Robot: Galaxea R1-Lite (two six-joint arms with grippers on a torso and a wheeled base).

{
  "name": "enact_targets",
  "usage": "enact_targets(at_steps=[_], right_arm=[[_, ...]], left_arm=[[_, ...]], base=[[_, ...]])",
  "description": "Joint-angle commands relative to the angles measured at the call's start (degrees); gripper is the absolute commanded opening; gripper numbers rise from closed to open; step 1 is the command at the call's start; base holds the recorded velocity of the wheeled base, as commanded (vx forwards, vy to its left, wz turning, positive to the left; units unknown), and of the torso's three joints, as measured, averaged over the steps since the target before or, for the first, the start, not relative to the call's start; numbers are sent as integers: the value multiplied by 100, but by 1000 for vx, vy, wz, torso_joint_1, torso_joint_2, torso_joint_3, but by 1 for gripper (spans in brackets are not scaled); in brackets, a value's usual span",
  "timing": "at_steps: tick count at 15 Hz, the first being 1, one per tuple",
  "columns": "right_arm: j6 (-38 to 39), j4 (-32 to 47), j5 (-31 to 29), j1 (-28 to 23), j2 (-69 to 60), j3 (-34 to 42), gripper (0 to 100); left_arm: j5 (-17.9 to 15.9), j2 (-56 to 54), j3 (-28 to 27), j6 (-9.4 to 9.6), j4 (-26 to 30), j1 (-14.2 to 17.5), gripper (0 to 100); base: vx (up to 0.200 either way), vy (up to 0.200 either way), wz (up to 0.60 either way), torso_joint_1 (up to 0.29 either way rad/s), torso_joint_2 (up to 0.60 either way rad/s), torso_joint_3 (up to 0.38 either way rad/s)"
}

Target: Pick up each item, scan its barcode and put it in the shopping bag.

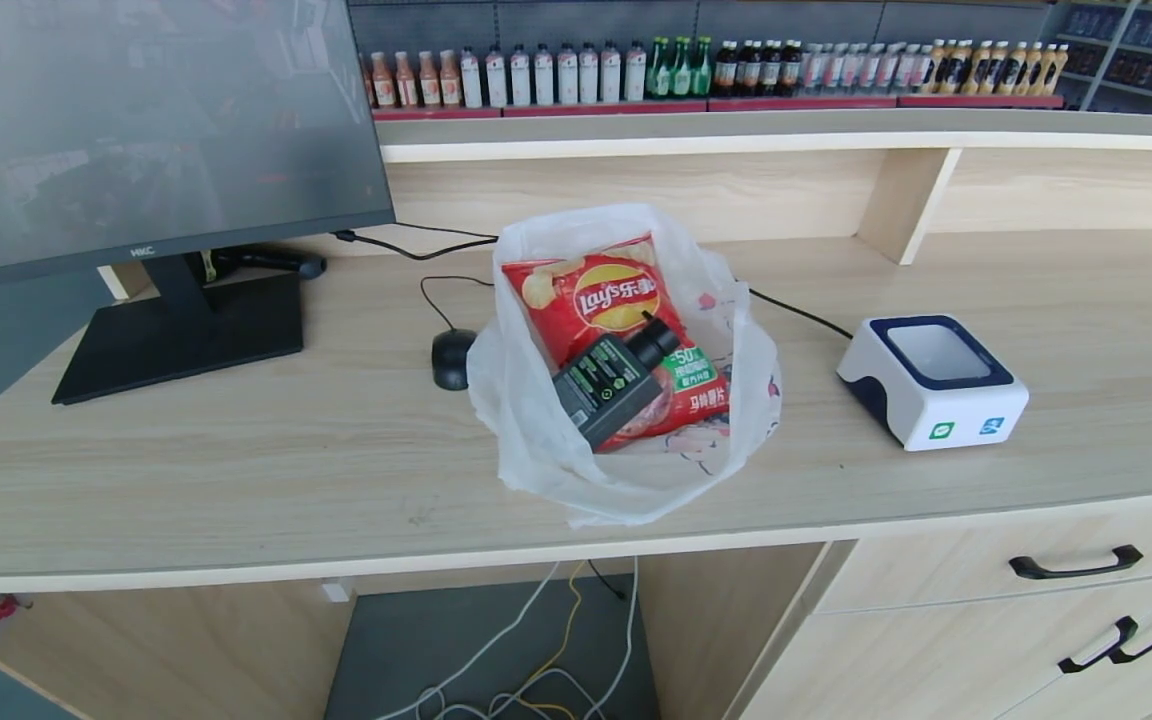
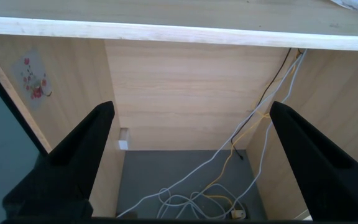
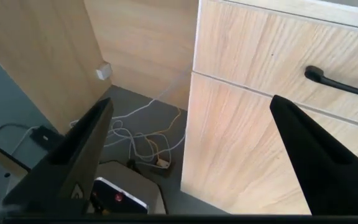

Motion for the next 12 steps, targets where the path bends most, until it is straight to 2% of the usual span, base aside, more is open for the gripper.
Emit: enact_targets(at_steps=[1,2,3,4,5,6,7,10,11,12], right_arm=[[-19,56,-8,-265,-177,-36,100],[-28,65,-17,-783,-72,-36,100],[-19,65,-17,-1750,157,-45,100],[-28,65,-8,-3015,262,-45,100],[-45,65,9,-3736,253,-45,100],[-72,-23,238,-4132,139,70,100],[-54,-67,457,-3886,-89,96,100],[-54,-67,466,-2769,-195,105,100],[-54,-75,466,-2620,-362,105,100],[-54,-67,457,-2743,-538,105,100]], left_arm=[[7,0,0,0,0,1,100],[-1,0,0,0,0,1,100],[-1,0,0,0,0,1,100],[-1,0,0,0,0,1,100],[-1,0,0,0,0,1,100],[-1,0,0,-9,0,1,100],[-1,0,0,-9,0,1,100],[-1,0,0,-9,0,1,100],[-1,0,0,-9,0,1,100],[-1,0,0,-18,0,1,100]], base=[[0,0,0,0,0,0],[0,0,0,0,0,0],[0,0,0,0,0,0],[0,0,0,0,0,0],[0,0,0,0,0,0],[0,0,0,0,0,0],[0,0,0,0,0,0],[0,0,0,0,0,0],[0,0,0,0,0,0],[0,0,0,0,0,0]])
